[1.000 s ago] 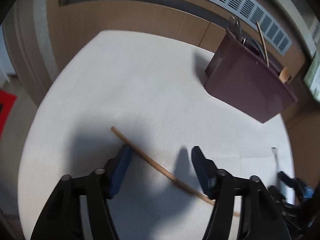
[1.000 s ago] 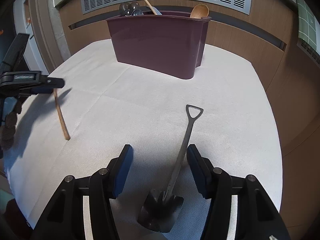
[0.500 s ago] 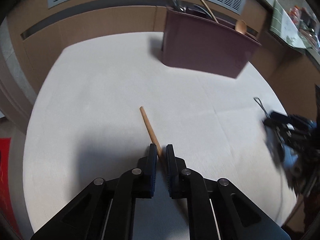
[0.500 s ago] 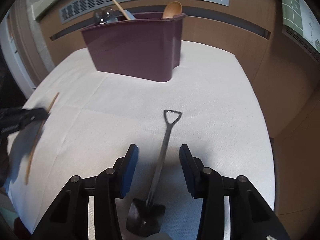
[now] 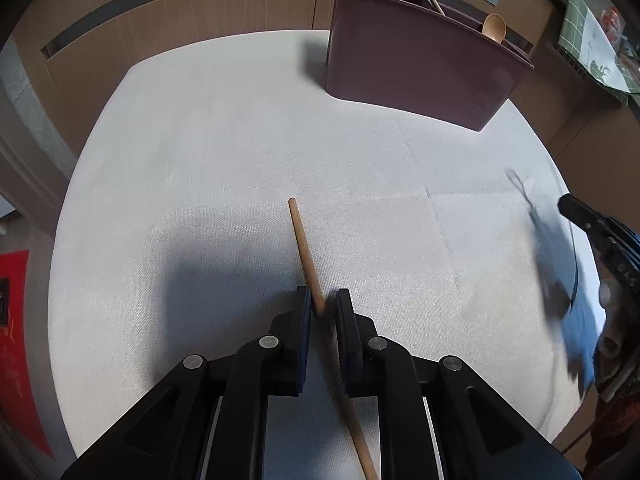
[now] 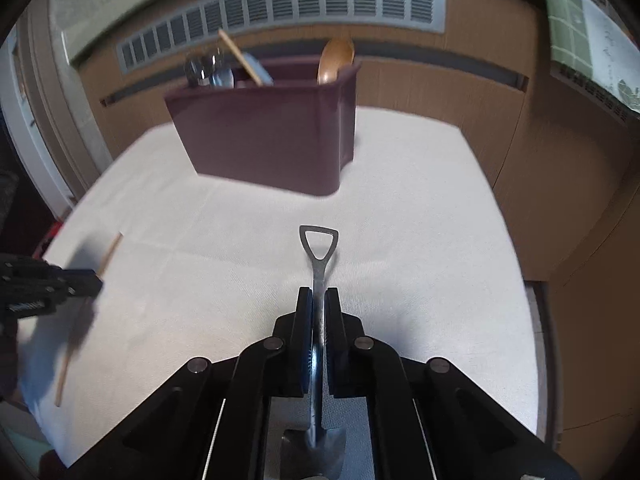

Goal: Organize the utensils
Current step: 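Grasp the wooden chopstick by its end with the left tool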

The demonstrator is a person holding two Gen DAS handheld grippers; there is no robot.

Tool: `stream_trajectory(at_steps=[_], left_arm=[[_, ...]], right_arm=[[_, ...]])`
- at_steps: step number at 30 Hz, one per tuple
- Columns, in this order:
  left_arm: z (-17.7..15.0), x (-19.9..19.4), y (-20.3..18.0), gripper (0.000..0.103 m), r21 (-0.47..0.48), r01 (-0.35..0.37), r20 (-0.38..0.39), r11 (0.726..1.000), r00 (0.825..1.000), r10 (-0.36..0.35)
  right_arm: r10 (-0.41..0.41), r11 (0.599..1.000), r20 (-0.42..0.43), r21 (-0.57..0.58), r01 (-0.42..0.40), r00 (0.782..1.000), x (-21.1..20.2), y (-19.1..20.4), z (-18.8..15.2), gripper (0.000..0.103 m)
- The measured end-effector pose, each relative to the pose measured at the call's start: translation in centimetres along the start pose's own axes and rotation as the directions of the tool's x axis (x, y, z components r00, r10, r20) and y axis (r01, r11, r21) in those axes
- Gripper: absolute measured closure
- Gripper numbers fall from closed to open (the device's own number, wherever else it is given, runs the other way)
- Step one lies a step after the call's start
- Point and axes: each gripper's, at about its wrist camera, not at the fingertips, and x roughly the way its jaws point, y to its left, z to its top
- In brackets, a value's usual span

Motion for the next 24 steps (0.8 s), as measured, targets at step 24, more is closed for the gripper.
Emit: stream_trajectory(at_steps=[24], left_arm=[[1.7, -8.4, -0.3, 0.097, -0.011, 0.155, 0.346, 0.988, 0.927, -0.142]], right_arm=[[0.036, 0.999, 0.177, 0.033, -0.043, 0.984, -6.7, 0.3, 2.6, 0.099]])
